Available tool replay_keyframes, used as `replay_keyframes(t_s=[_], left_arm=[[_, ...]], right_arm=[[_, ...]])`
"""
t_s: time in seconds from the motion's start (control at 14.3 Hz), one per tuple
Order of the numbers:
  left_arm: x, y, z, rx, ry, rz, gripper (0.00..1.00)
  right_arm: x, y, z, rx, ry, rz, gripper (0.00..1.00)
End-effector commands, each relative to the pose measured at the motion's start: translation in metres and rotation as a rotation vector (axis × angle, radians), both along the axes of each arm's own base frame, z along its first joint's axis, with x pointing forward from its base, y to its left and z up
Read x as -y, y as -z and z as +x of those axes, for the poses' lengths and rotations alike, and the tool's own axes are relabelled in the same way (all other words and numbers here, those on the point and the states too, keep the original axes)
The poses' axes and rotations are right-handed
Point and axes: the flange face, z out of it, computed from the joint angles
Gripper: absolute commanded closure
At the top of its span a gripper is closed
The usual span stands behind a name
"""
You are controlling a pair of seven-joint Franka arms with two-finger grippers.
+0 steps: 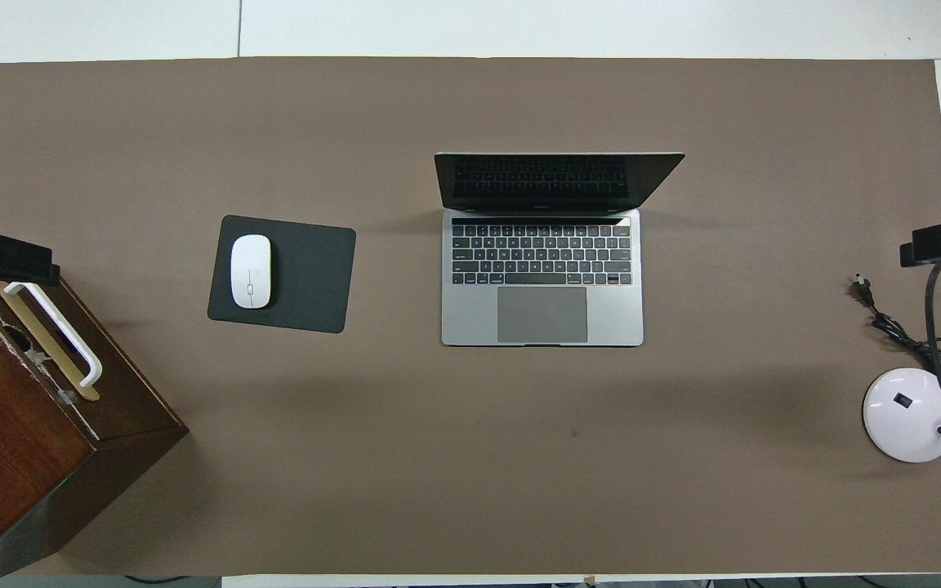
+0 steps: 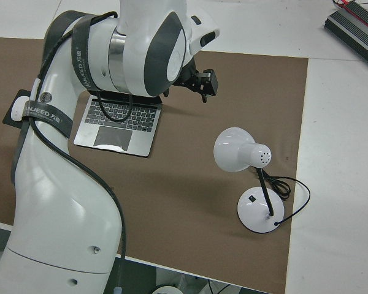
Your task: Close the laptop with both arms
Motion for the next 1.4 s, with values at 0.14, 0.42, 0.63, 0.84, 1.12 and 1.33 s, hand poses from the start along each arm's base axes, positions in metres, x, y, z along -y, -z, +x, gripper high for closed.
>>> replay_keyframes(t_s=[0.14, 0.42, 0.63, 0.84, 1.12, 1.33], left_arm=[[-0.0010, -0.0010, -0.0028, -0.007, -0.003, 0.005, 0.00], [-0.0011, -0.0001, -0.0032, -0.012, -0.003, 0.005, 0.00], [0.0029, -0.0003, -0.0030, -0.009, 0.002, 0.007, 0.00], [0.0029, -0.0007, -0.0025, -0.004, 0.004, 0.007, 0.00], [0.0038, 0.0000, -0.0008, 0.008, 0.000, 0.006, 0.00], [0.0030, 0.0023, -0.0001, 0.015, -0.006, 0.006, 0.00]], right_arm=[[0.0001, -0.0022, 0.0010, 0.004, 0.025, -0.007, 0.00], [-0.0017, -0.0029, 0.0012, 0.006, 0.022, -0.005, 0.00], [-0.0036, -0.0036, 0.0014, 0.008, 0.031, -0.004, 0.00], [-0.0036, -0.0044, 0.0014, 0.009, 0.032, -0.004, 0.00], [-0.0036, -0.0036, 0.0014, 0.008, 0.032, -0.004, 0.00], [-0.0044, -0.0036, 0.0015, 0.008, 0.032, -0.004, 0.00]])
